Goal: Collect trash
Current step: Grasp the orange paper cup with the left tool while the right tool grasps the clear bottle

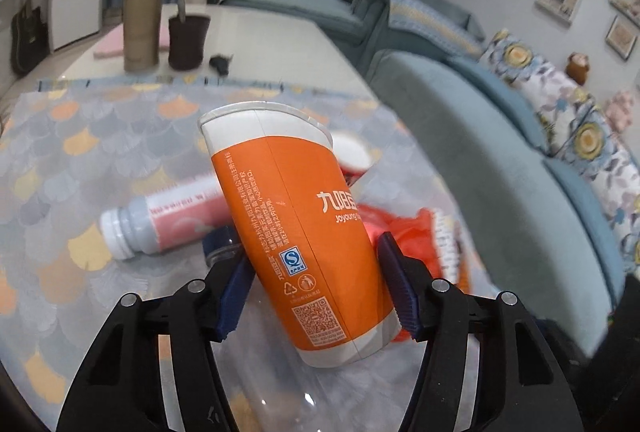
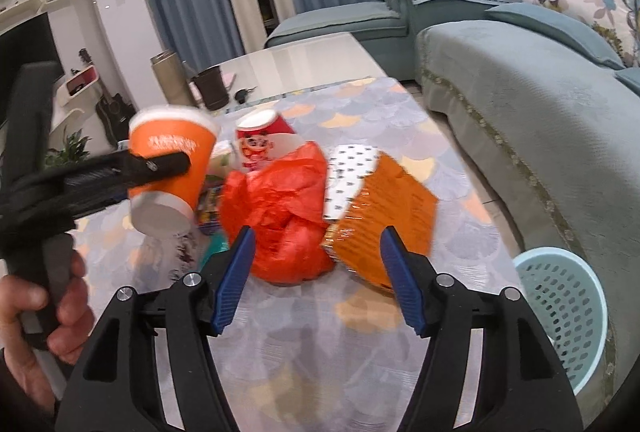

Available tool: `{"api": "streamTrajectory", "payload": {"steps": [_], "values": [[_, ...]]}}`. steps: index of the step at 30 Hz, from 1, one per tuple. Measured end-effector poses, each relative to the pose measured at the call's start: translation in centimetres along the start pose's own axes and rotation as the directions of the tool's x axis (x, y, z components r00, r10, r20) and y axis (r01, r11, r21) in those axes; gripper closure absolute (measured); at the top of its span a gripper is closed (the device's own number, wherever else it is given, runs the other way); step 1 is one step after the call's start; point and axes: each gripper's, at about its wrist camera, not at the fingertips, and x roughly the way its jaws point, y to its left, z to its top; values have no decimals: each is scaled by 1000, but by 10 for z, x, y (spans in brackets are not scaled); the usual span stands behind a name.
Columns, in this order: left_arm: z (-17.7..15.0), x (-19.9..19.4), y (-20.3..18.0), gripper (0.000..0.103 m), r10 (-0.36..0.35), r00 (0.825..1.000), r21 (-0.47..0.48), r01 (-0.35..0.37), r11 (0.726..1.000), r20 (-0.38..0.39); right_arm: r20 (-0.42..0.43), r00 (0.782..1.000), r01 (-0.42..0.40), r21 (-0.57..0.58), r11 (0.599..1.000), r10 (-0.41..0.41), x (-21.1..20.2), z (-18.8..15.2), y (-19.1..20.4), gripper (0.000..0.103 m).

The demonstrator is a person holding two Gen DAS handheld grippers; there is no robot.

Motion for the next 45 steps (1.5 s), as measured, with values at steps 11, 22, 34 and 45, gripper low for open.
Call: {"api": "streamTrajectory", "payload": {"steps": [11,22,34,45], "values": [[-22,-78,38,44,72,992,-25,-69,997,101,-57,988,-145,-66,987,142,4,-10,58,41],[-54,-77,92,44,253,966,-37,-252,967,45,-144,983,-141,-162,977,118,31,-30,128,41],[-66,-67,105,43,270,962,-28,-270,963,28,-204,979,-62,-220,973,17,69,-33,141,44],[-62,-80,96,43,231,971,-31,-230,973,62,-162,985,-92,-208,974,58,45,-25,136,60]]}}
